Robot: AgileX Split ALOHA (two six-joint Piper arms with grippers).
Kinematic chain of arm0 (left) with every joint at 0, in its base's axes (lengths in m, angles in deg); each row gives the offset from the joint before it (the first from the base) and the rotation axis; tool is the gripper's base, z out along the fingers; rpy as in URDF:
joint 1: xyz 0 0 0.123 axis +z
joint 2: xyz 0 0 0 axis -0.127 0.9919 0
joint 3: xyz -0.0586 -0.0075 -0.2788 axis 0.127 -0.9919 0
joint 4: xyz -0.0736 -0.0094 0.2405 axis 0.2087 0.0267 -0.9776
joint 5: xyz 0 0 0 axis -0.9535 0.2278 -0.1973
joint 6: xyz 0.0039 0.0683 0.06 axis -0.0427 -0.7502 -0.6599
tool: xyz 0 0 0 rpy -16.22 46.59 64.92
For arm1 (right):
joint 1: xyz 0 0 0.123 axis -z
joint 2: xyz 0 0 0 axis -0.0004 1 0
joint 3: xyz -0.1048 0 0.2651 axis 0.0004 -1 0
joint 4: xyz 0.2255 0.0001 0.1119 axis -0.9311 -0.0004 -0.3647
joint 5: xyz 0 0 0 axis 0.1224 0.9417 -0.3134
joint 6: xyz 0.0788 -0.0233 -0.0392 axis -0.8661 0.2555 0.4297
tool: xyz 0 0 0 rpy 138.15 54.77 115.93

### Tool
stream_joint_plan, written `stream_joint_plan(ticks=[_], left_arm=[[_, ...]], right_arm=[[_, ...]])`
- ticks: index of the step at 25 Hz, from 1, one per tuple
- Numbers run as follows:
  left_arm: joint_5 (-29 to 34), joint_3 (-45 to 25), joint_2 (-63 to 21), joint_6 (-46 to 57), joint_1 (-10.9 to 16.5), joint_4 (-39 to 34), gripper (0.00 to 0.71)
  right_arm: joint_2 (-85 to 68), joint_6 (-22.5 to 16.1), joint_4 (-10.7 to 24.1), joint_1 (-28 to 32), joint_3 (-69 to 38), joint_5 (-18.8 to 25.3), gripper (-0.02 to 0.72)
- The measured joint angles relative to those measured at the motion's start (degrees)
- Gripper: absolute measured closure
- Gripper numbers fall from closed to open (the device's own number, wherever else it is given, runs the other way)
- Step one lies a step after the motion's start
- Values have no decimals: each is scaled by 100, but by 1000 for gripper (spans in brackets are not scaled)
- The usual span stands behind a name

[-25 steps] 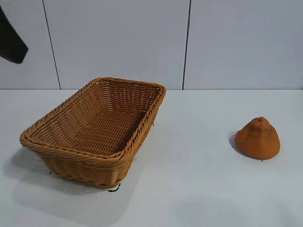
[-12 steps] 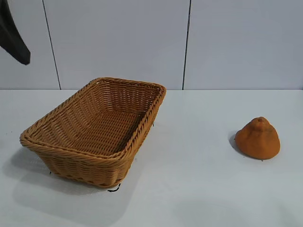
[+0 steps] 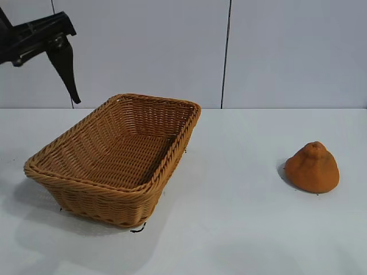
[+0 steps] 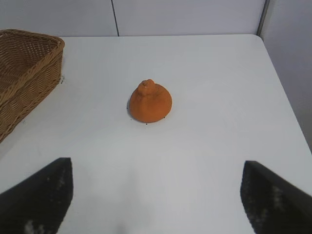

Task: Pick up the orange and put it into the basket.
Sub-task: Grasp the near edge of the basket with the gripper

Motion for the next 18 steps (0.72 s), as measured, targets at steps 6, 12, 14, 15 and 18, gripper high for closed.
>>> stream_joint_plan(ticks=[6, 12, 14, 15, 18], left_arm=[[-295, 0, 415, 549, 0, 116, 14], [-331, 0, 954, 699, -194, 189, 14], [-400, 0, 1136, 869, -315, 189, 14], [-458, 0, 1207, 952, -371, 170, 14], [-629, 0, 1449, 1184, -449, 72, 14]], right_arm=[[0, 0, 0, 0, 0, 0, 65], [0, 0, 0, 0, 0, 0, 66], [0, 0, 0, 0, 0, 0, 66], [0, 0, 0, 0, 0, 0, 66], [0, 0, 0, 0, 0, 0, 66]])
